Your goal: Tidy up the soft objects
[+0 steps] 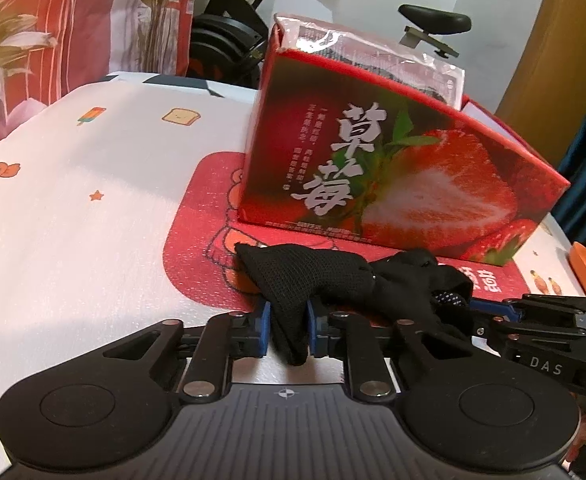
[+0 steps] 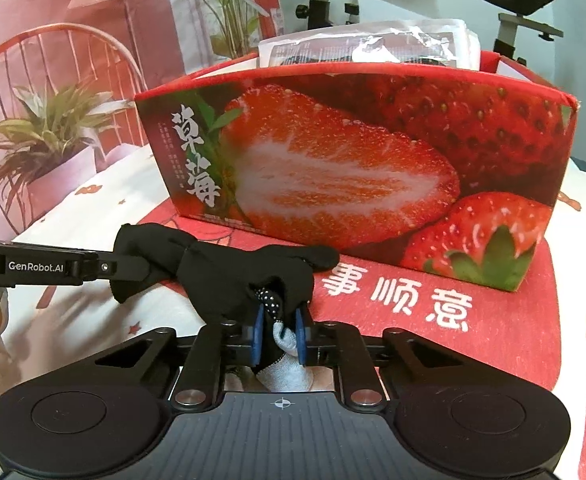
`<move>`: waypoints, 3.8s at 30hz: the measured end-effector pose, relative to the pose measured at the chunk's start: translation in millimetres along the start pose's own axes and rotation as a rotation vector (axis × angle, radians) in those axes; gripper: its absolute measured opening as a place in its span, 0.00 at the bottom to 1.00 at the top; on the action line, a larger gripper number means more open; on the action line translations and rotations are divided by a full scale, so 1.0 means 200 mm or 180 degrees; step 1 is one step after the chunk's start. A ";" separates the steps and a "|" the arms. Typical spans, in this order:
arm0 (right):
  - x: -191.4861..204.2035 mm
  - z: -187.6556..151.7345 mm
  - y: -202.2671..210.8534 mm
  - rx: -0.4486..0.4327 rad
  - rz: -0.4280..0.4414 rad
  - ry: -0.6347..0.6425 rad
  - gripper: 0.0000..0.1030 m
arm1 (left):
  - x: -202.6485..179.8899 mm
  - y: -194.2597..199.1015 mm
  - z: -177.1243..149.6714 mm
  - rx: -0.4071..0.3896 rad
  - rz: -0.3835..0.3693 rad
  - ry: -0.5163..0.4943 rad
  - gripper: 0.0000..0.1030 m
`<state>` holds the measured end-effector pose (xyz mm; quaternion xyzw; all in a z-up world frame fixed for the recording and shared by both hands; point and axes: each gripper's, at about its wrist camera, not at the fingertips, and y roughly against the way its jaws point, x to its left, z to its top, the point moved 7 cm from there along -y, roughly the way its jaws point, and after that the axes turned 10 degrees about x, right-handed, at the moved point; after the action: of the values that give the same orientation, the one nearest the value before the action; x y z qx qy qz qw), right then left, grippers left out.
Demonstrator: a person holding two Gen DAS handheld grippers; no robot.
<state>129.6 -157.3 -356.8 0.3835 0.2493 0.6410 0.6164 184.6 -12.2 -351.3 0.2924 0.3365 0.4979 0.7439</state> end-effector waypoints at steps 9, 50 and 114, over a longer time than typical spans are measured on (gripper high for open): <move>0.07 0.07 0.15 -0.0218 -0.0013 0.0145 0.13 | -0.03 0.14 0.02 -0.0181 -0.0031 -0.0039 0.17; -0.12 0.84 0.66 -0.1113 -0.0302 0.0364 0.13 | -0.39 0.52 0.65 -0.1005 -0.0358 -0.0463 0.17; -0.17 0.83 0.84 -0.1015 -0.0525 -0.0182 1.00 | -0.32 0.65 0.77 -0.1017 0.0426 -0.0345 1.00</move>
<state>160.5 -235.3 -133.2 0.2773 0.1575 0.6085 0.7267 218.6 -43.5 -144.4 0.2186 0.1924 0.5769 0.7631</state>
